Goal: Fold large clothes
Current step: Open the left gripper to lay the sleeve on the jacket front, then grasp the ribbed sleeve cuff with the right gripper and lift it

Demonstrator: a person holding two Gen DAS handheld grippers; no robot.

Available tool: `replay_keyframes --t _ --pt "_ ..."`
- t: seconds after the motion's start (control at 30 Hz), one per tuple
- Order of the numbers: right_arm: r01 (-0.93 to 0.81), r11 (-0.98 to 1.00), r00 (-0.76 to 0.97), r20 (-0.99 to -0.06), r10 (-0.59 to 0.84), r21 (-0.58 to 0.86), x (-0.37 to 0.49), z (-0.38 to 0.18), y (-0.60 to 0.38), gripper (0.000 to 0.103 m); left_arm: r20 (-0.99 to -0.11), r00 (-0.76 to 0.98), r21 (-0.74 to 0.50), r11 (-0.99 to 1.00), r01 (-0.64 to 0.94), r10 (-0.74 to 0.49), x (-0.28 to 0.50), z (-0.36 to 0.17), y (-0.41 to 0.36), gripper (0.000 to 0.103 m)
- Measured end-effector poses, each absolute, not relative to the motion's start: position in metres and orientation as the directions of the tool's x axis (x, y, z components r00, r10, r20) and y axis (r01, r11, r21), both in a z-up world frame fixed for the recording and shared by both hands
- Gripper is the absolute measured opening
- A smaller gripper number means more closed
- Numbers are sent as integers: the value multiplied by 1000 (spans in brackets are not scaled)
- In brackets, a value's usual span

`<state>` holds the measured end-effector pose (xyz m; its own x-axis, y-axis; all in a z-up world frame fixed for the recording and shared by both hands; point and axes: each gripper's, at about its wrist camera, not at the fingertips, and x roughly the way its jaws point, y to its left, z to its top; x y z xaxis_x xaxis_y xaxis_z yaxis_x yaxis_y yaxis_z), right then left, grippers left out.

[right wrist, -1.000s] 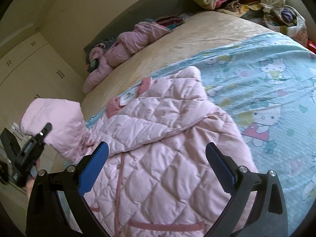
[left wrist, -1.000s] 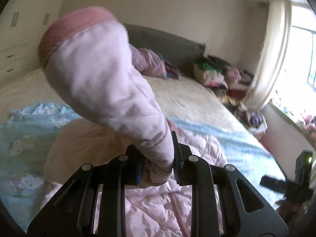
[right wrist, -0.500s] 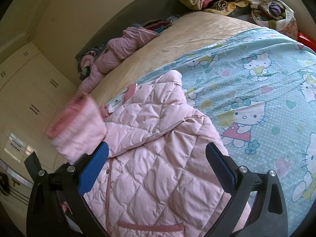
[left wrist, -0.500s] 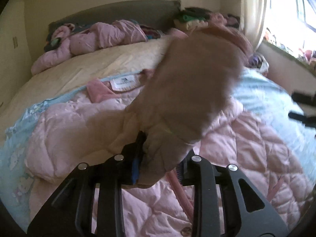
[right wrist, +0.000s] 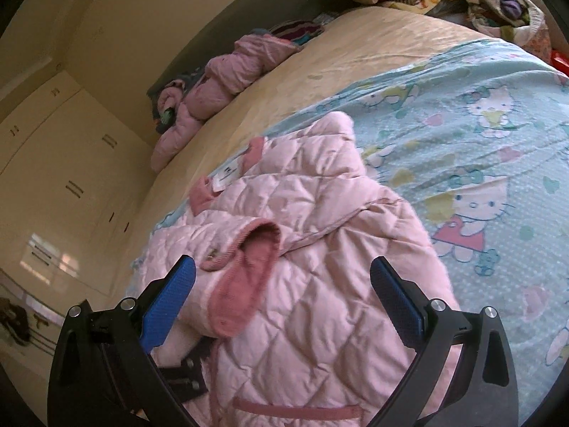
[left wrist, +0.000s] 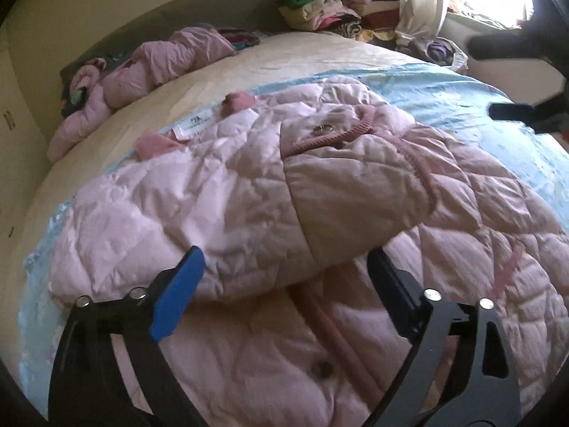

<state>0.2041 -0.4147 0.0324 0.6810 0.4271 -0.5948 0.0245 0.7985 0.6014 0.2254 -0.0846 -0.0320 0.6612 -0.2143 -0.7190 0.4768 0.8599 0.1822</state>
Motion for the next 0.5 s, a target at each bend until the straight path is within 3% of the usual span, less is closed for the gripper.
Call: replay_keyframes --t 0.23,0.5 --pt "-26 776 636 -589 499 630 225 37 -388 98 -708 666 68 915 397 -236 218 -4 -33 93" --pt "-8 736 560 -607 564 677 255 22 -349 98 -671 730 -20 988 154 -127 260 32 47 93"
